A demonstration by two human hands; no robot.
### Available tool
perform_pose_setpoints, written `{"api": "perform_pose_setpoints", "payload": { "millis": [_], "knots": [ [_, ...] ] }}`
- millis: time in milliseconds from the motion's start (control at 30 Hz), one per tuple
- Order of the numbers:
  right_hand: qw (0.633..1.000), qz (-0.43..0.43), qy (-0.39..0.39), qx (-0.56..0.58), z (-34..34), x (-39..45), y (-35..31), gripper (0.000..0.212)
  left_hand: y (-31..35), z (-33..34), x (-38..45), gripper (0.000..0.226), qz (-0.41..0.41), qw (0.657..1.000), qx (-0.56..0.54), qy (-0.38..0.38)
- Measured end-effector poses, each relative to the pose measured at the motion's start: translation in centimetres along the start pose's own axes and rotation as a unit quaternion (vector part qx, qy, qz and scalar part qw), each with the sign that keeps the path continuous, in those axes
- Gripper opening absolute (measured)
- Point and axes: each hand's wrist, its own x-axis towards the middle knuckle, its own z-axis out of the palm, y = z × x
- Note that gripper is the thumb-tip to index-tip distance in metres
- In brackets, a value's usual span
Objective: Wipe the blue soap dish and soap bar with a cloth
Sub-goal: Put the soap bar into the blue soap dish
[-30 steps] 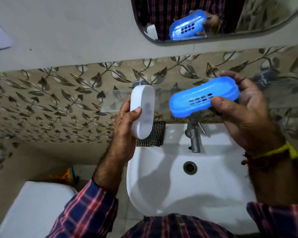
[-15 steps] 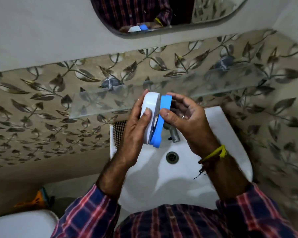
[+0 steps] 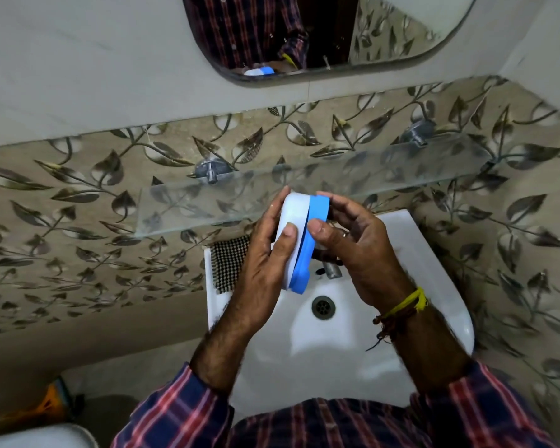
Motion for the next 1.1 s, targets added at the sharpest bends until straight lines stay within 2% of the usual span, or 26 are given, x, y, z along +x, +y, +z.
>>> {"api": "perform_pose_setpoints", "payload": {
  "millis": [233, 667, 1100],
  "knots": [
    [1.0, 0.003, -0.017, 0.02, -0.7, 0.3, 0.2, 0.052, -0.1, 0.8, 0.0, 0.055, 0.006, 1.0, 0.011, 0.006],
    [0.998, 0.007, -0.035, 0.06, -2.1, 0.3, 0.0, 0.048, -0.3, 2.2, 0.3, 0.055, 0.012, 0.994, 0.106, 0.024],
    [0.983, 0.018, -0.128, 0.131, -4.8, -0.1, -0.1, 0.052, 0.4, 3.9, -1.5, 0.061, 0.016, 0.992, 0.124, 0.01]
  ]
}}
